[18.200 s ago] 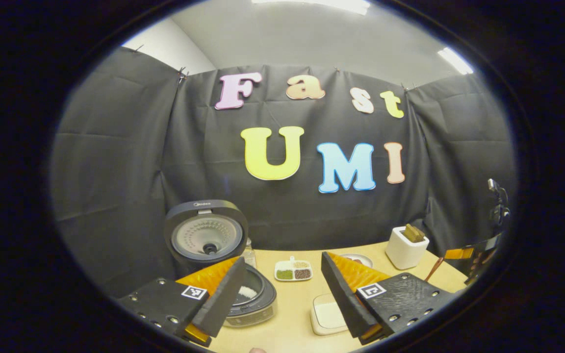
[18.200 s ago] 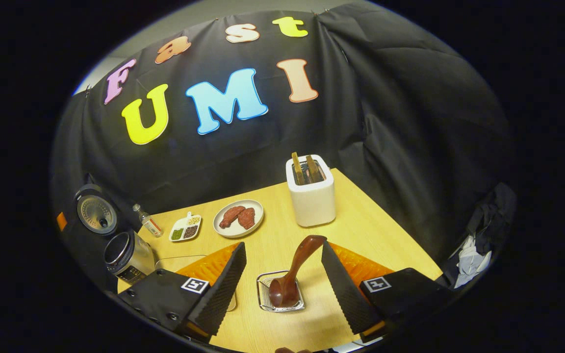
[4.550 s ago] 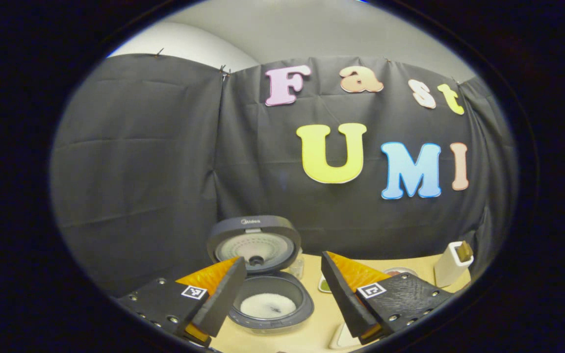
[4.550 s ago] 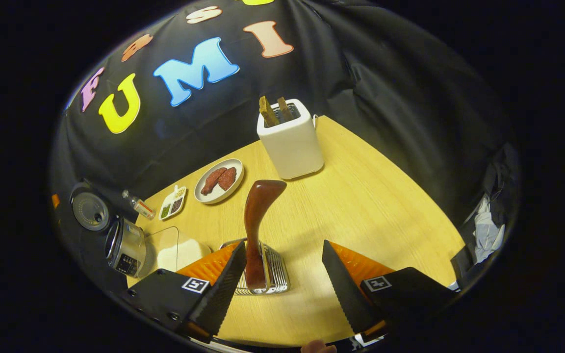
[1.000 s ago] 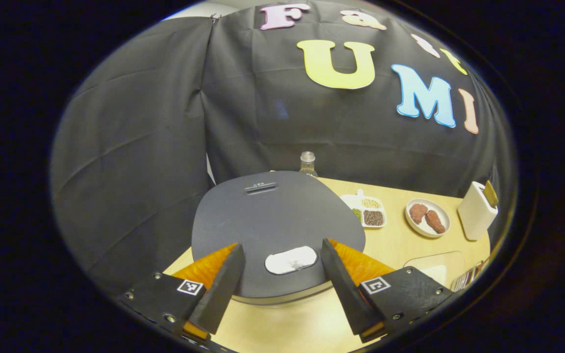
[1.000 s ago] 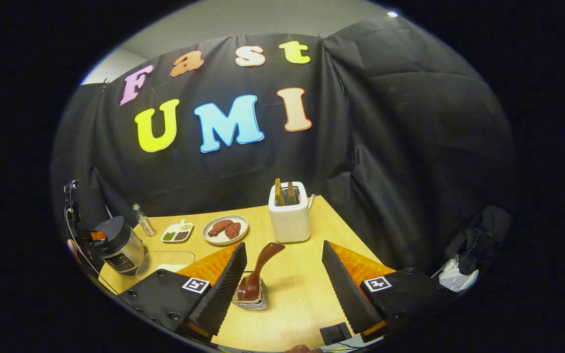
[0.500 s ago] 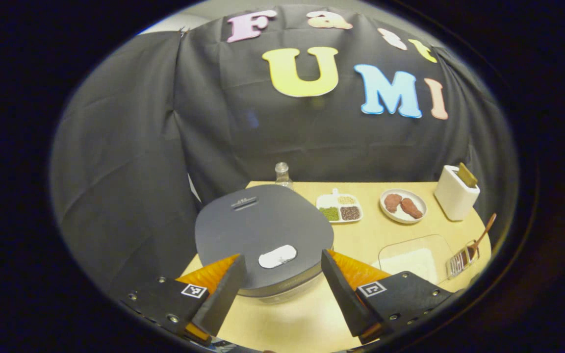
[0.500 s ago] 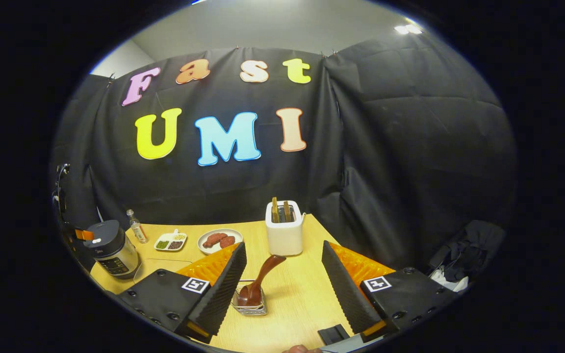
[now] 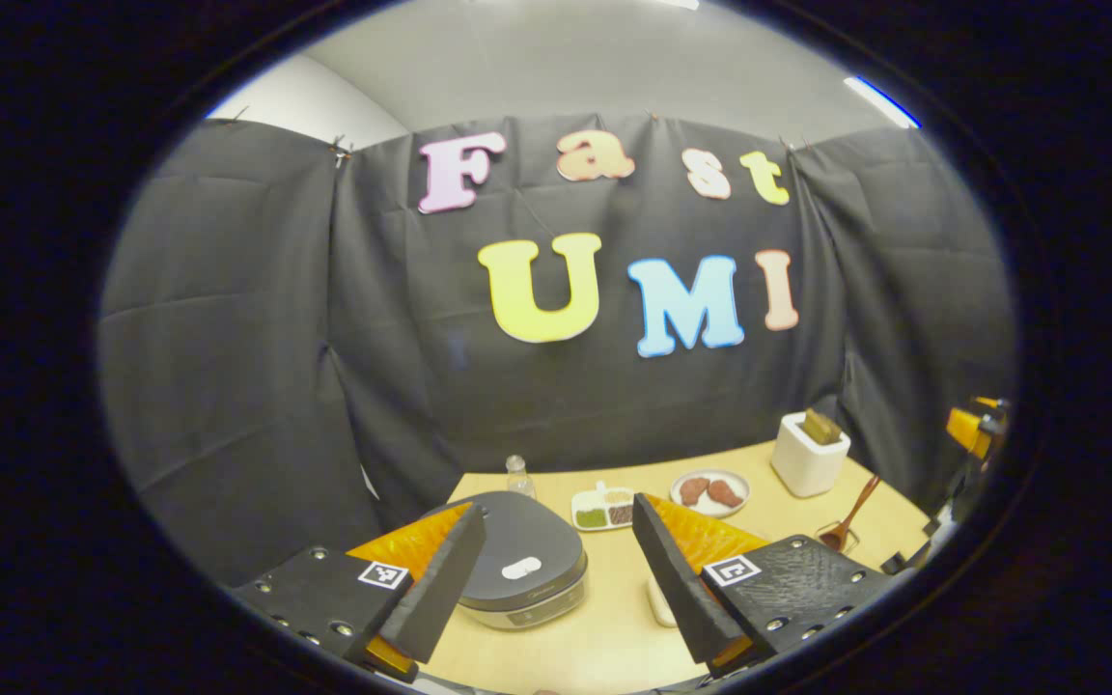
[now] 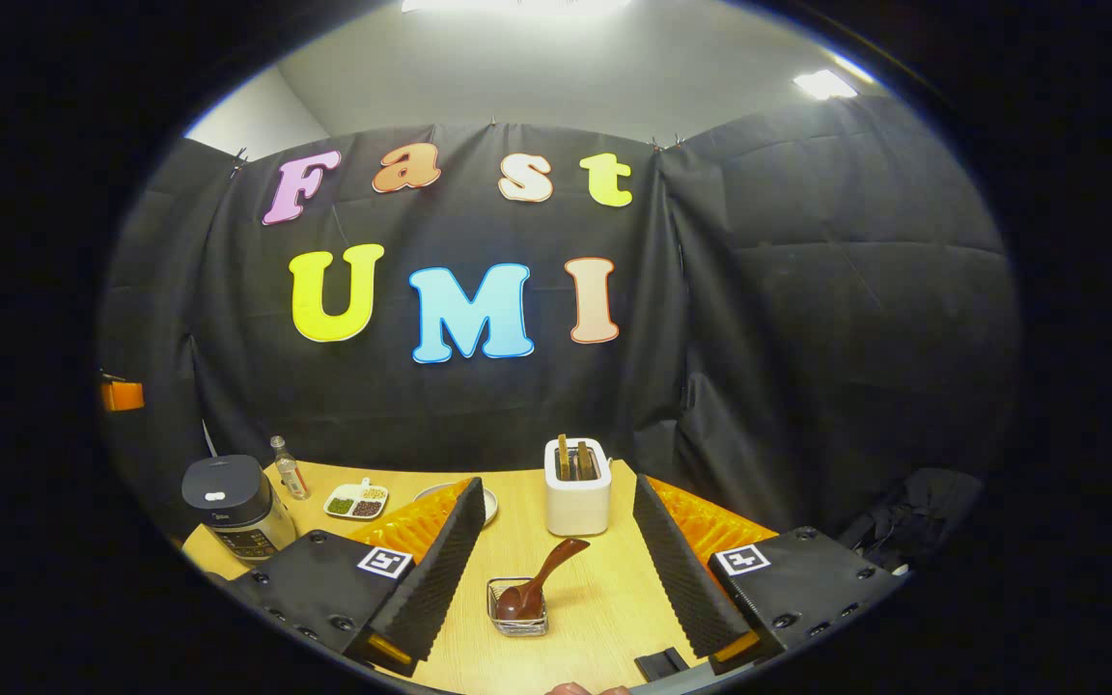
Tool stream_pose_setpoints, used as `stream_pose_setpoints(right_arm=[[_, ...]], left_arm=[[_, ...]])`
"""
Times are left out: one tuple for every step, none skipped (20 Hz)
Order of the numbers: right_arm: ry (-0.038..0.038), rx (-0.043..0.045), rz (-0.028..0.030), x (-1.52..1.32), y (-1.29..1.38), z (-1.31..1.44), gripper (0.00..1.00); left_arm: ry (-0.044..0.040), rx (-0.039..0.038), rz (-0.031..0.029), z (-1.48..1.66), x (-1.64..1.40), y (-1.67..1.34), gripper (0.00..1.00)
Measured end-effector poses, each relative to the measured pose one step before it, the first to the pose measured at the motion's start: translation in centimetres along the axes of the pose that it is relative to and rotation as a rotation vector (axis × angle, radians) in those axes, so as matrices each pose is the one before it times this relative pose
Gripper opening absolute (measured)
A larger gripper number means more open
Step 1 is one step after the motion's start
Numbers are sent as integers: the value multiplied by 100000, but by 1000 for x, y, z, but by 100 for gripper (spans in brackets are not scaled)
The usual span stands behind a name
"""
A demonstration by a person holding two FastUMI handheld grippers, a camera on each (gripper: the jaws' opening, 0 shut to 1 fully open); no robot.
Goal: Close the left gripper, press the button to open the rice cooker; take a wooden spoon from the chopstick holder with the right hand, scoop a spoonful of rice and pour it into the rice cooker, then put the wooden spoon back into the chopstick holder.
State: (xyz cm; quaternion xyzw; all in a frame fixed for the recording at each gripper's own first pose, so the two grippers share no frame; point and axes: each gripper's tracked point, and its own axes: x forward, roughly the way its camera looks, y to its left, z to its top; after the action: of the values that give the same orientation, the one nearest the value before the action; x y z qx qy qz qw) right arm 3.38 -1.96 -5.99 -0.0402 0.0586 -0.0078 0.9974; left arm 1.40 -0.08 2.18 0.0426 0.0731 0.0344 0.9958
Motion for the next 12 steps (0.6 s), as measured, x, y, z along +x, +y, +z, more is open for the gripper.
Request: stream_pose_setpoints(right_arm=[[-246,-48,-1124,-542,-38,28,98],[-606,-54,-1313,-436,-142,170,98],[-857,251,-695,-575,46,47,98],[-446,418,-432,-573,125,-111,98],[-417,499,51,-553,170,-67,98],[-691,521,314,-392,157,-84,98],[-1011,700,245,-262,161,49,93],[-923,420,-172,-74,37,116,98],[175,420,-330,-98,66,-120,98],[420,848,406,61,322,-237,98],[720,1254,927,97,539,-254,98],[902,1399,1572,300,609,-160,98]], left_arm=[[-2965,-2607,2142,781,-1457,768,96],[-2926,-2180,1690,623,-1388,705,95],[-1909,-1886,766,417,-710,125,95],[-1180,-1198,-98,-243,-1034,254,95],[-1053,-523,-244,102,-1290,598,95],[-1736,233,-810,437,-582,213,95],[-2132,684,-1387,444,-347,-12,95],[-713,842,-1205,-157,-235,-103,95],[586,112,-455,-318,-150,-41,95],[1502,-692,175,-513,-133,-13,95],[127,-1232,-584,-313,-26,-177,95],[-254,-1322,-912,-122,53,-356,95]])
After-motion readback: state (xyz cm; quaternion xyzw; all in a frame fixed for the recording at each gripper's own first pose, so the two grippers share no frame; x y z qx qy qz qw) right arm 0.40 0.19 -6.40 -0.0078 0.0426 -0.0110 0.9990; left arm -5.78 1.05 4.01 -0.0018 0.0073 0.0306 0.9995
